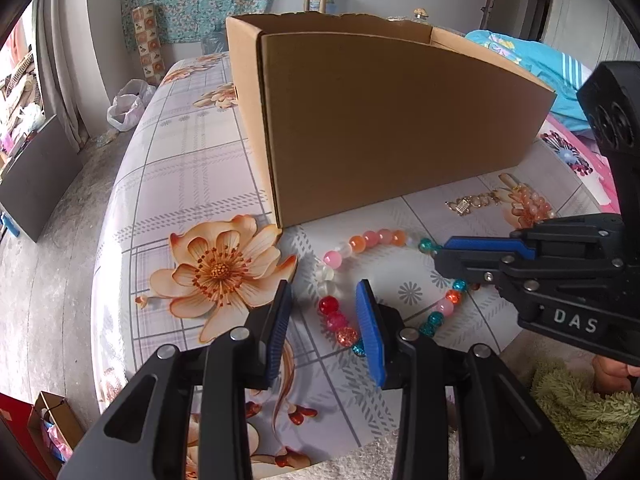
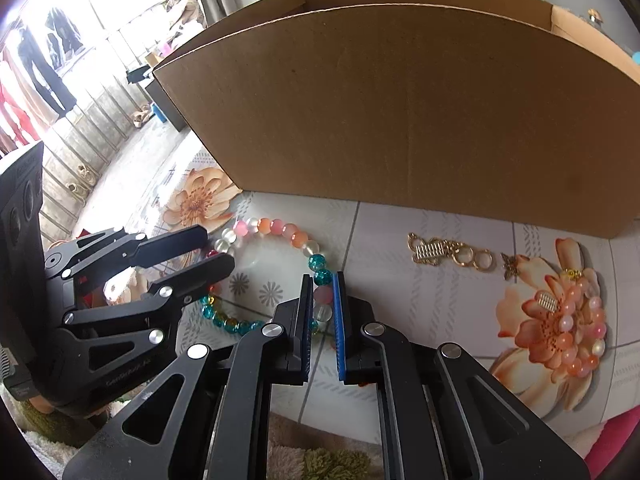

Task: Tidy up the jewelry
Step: 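Close the left tool on the beaded bracelet and lift it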

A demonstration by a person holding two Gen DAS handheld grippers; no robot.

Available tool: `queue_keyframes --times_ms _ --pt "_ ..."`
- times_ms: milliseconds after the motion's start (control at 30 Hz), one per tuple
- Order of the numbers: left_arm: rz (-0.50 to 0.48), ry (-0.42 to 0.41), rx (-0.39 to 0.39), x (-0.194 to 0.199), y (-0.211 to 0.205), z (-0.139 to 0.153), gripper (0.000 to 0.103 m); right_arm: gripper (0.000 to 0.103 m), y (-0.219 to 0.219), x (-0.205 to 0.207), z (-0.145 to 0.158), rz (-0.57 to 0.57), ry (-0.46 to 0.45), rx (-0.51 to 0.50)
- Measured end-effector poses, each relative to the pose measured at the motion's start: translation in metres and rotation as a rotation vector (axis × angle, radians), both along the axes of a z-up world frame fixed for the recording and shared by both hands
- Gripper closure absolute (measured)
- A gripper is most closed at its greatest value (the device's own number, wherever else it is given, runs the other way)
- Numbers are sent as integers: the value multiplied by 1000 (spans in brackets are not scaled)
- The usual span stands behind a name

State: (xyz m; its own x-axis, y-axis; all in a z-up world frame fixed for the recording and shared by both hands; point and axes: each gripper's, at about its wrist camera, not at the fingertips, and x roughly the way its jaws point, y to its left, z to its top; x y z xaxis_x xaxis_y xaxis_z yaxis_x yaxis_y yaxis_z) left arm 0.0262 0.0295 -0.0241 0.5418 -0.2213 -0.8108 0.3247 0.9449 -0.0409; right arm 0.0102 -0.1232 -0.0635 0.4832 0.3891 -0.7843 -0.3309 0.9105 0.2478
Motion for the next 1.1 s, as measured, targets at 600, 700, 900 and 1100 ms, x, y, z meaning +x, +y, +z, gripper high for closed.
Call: queue_keyframes --times_ms 600,700,900,1100 --pt "-38 -3 9 6 -18 1 94 95 -28 -3 0 -46 21 60" --pt "-42 9 -40 5 -15 4 94 95 -31 -1 0 -55 25 76" --pt "-31 60 -63 7 -12 1 93 95 -35 -1 1 -56 23 78" --pt "-48 87 -58 5 -11 0 93 95 -36 -3 3 -55 22 76"
